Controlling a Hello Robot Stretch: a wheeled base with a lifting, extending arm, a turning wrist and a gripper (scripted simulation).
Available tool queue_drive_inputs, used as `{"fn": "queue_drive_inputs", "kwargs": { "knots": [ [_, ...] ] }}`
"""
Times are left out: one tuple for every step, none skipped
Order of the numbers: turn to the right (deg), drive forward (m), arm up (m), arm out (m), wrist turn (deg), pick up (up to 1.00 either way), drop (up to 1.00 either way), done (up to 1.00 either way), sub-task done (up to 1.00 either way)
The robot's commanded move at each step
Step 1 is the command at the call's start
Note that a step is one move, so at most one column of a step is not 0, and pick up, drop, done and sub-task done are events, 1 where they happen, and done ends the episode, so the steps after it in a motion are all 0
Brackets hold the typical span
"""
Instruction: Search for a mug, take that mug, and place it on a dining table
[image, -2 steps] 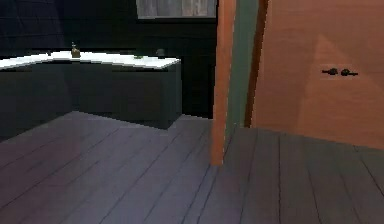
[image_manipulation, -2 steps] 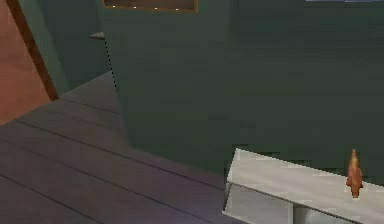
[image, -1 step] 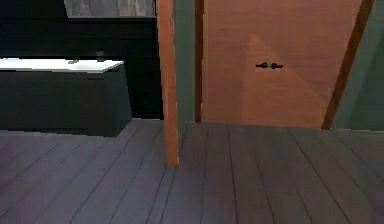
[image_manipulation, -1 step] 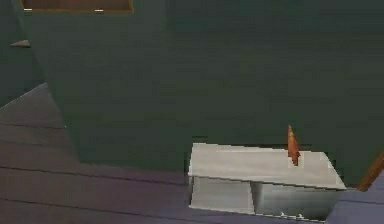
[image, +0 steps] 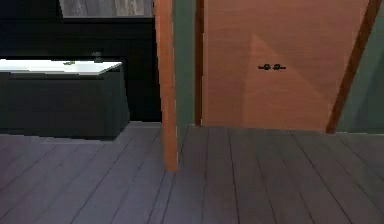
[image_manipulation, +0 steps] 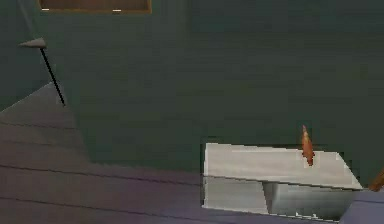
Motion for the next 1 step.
{"fn": "queue_drive_inputs", "kwargs": {
  "knots": [
    [-45.0, 0.0, 0.0, 0.0, 0.0, 0.0, 0.0, 0.0, 0.0]
  ]
}}
